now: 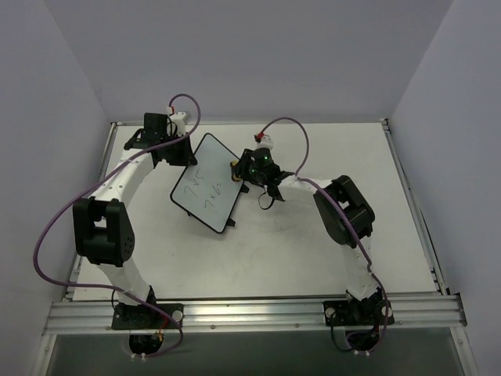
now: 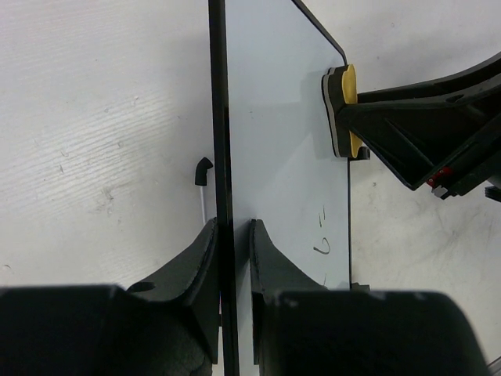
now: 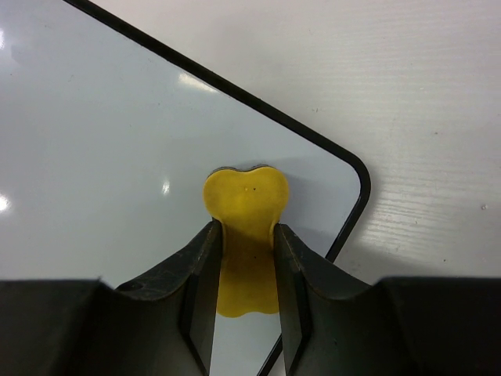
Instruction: Erase the whiteboard
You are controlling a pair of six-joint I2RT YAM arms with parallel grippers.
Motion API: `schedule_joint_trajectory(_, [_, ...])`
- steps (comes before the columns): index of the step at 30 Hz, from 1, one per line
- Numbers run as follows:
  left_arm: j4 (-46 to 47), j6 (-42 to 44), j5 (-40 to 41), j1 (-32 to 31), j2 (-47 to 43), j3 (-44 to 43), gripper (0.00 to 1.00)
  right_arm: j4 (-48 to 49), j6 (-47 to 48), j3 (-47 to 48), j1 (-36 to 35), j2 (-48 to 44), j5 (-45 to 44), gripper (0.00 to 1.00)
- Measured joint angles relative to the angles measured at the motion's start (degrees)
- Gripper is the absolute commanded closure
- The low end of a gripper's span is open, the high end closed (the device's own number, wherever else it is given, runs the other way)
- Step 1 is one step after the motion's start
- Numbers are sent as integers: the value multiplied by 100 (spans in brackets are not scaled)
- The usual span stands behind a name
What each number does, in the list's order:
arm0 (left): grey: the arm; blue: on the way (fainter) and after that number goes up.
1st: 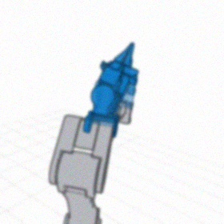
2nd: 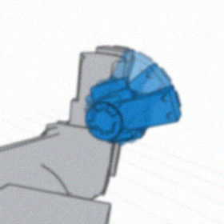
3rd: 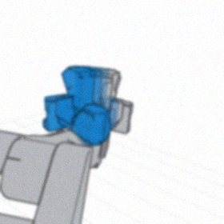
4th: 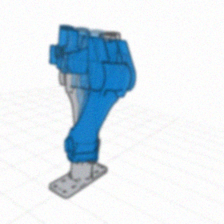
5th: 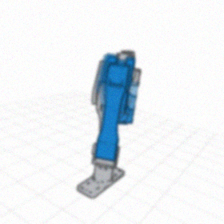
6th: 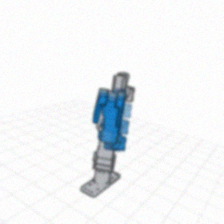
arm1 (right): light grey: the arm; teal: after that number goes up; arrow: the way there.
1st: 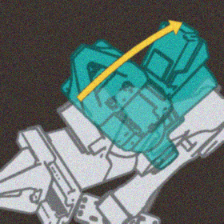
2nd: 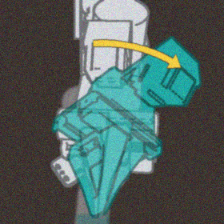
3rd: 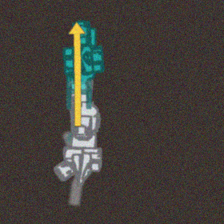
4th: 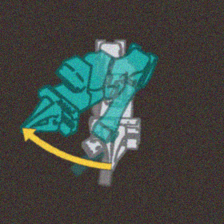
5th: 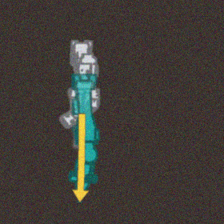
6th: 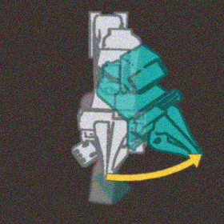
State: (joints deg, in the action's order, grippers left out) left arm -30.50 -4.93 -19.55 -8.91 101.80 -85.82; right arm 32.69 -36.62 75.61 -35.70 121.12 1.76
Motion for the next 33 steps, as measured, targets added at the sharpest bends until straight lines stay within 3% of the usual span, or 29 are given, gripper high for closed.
schedule_joint_trajectory(14, [704,-223,485,-103,-560,901,98,-452,234,173,-1001,-321,-1113,91])
schedule_joint_trajectory(22, [1056,-229,717,-151,-664,1158,98,-535,232,232,-1788,-575,-1209,91])
schedule_joint_trajectory(33, [1464,-216,896,-216,-835,1469,98,92,17,-367,-1832,-743,-1152,91])
